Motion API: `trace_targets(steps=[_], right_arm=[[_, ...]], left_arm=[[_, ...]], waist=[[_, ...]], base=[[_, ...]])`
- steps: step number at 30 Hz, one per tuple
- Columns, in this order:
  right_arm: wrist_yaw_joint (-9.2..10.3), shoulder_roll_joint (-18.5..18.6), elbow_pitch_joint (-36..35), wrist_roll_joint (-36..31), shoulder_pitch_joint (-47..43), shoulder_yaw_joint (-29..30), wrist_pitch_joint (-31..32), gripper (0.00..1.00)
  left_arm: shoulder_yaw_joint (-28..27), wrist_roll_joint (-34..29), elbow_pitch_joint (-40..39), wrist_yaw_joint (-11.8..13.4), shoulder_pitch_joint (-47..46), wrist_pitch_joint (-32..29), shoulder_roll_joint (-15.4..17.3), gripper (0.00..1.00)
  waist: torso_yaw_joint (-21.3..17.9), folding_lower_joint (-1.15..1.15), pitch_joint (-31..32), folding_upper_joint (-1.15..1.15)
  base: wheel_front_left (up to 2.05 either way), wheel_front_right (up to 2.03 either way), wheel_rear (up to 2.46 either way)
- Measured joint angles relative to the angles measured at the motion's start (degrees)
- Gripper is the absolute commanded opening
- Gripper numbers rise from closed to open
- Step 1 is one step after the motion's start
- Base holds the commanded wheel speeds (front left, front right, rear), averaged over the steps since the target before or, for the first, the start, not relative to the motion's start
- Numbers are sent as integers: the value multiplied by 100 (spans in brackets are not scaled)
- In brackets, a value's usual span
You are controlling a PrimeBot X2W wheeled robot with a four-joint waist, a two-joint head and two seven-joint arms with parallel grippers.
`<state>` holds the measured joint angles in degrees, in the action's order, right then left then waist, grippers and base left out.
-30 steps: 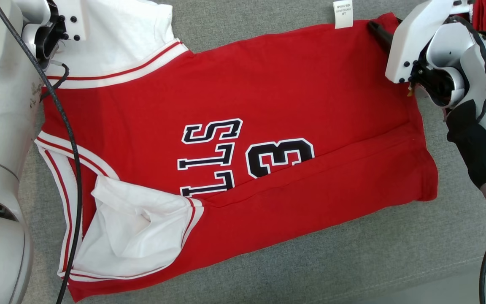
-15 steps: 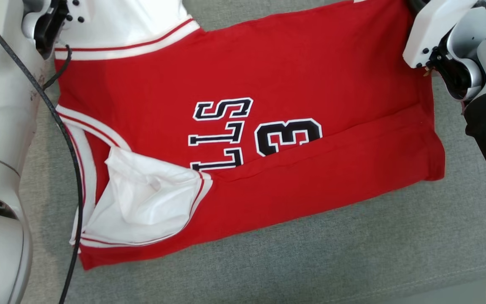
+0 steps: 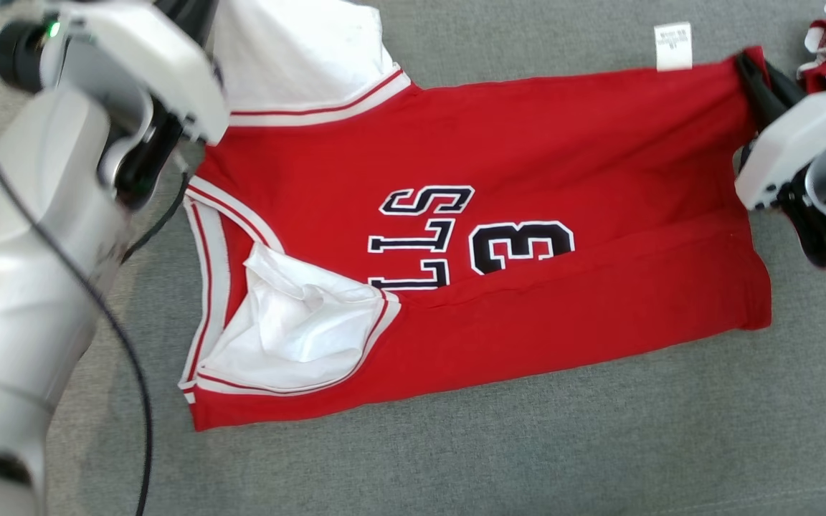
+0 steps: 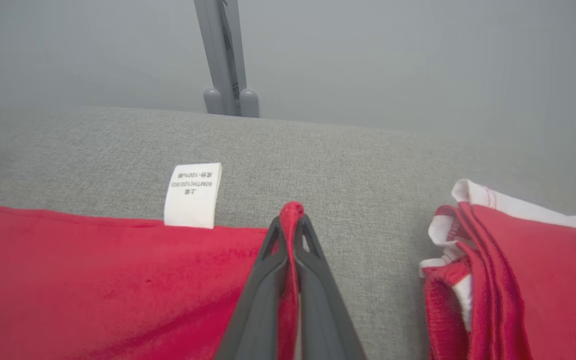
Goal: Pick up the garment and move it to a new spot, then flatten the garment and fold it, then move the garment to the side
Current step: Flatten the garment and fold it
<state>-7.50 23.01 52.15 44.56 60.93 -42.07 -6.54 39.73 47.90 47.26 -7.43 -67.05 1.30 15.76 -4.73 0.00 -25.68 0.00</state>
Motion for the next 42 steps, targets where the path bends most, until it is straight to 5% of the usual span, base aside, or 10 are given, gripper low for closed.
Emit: trace_targets(steps=[10, 21, 30, 42], right_arm=[[0, 345, -294, 510, -733, -311, -468, 0], [1, 671, -581, 690, -1167, -463, -765, 0], [0, 876, -828, 526, -1592, -357, -829, 0], [0, 837, -972, 197, -2259, 133, -838, 0]], left_arm=[[-220, 678, -2061, 210, 1647, 219, 898, 0], [-539, 1284, -4964, 1282, 3569, 16, 1657, 0], [-521, 1553, -6319, 1874, 4852, 74, 1885, 0], [-342, 1702, -6764, 2119, 5636, 167, 1860, 0]], waist=[[185, 0, 424, 0], [274, 0, 662, 0], [379, 0, 681, 0], [430, 0, 637, 0]], base=[[0, 0, 0], [0, 0, 0], [0, 0, 0], [0, 0, 0]])
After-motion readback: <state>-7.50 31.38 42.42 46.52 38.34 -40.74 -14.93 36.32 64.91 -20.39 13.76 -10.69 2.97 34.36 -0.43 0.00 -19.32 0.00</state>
